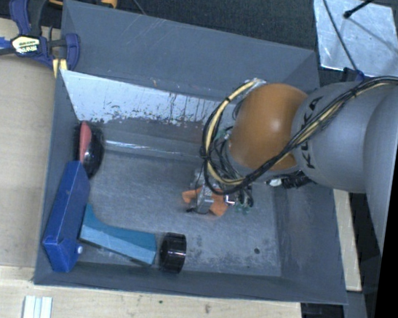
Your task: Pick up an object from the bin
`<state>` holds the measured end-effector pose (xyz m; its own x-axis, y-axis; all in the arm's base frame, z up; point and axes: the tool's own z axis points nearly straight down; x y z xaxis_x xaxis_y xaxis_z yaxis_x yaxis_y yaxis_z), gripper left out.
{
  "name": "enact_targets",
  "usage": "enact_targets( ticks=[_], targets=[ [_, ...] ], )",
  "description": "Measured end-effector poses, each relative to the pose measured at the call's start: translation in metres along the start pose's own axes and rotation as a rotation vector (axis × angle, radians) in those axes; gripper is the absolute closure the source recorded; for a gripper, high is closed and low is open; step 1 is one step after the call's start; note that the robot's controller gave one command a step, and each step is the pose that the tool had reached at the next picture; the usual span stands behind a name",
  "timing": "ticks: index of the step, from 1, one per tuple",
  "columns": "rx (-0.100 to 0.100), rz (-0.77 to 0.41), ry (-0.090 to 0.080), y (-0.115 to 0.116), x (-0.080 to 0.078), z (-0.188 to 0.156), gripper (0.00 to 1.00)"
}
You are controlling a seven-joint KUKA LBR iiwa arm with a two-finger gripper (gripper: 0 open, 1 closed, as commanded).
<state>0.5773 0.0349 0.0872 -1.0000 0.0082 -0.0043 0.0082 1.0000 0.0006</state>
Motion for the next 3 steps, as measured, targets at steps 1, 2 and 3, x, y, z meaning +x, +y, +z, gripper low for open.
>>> enact_targets(
  ticks=[1,2,3],
  targets=[
    [0.003,-0.001,0.013,-0.007,0.006,-0.029,1.00],
    [0.000,-0.287,0.000,-0.053,-0.004,0.016,1.00],
    [0.000,-0.286,0.000,-0.053,-0.004,0.016,1.00]
  ],
)
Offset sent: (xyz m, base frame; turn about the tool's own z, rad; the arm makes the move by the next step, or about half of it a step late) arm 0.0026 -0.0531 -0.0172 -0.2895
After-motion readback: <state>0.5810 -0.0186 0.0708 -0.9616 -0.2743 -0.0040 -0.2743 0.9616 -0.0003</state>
